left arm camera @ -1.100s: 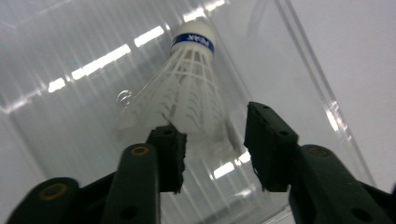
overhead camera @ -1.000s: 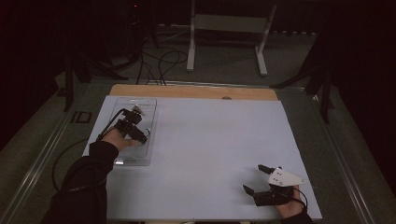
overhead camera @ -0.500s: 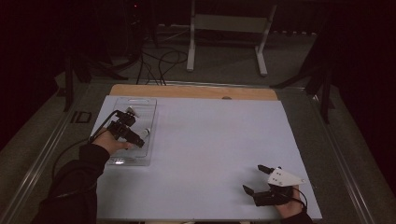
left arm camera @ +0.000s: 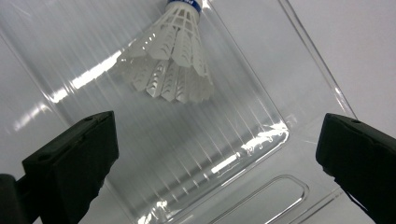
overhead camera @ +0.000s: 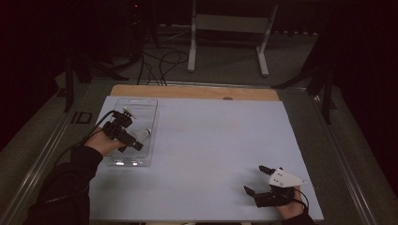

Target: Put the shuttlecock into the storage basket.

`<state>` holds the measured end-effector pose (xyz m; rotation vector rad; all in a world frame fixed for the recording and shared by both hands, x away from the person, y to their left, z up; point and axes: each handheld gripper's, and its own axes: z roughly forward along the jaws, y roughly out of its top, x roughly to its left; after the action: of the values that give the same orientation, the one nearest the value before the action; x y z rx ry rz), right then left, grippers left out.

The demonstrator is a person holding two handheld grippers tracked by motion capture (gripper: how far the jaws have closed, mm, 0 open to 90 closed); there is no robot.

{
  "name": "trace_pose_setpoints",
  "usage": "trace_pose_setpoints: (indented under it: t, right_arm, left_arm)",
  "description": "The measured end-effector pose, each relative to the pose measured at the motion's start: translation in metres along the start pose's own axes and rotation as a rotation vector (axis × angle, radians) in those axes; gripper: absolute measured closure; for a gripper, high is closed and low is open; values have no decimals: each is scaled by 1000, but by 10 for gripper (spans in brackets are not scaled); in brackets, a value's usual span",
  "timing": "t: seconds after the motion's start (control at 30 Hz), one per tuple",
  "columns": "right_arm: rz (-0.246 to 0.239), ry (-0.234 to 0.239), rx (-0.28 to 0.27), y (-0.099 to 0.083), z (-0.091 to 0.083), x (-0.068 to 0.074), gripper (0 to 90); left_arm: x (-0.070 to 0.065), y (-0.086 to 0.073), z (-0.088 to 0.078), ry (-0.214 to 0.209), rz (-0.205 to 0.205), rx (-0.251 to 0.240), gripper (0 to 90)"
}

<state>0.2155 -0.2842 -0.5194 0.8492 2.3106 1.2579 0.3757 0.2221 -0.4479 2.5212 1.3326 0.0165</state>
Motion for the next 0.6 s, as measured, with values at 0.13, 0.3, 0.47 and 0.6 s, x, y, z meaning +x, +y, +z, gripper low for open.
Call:
trace_pose_setpoints:
  t: [0.13,0.3,0.47,0.6]
  right_arm:
    - [-3,-2,-1,0,0,0,79]
    - [0,-1,1,0,0,0,79]
    - [2,0,2,0,0,0,79]
    - [1,1,2,0,1,0,79]
  left_arm:
    - [0,-1,-3,-10,22,-14,1]
    - [0,0,-9,-23,24,-33,1]
    - [-2,4,-16,-38,33,-58,1]
    - [-4,7,-20,-54,31,-64,1]
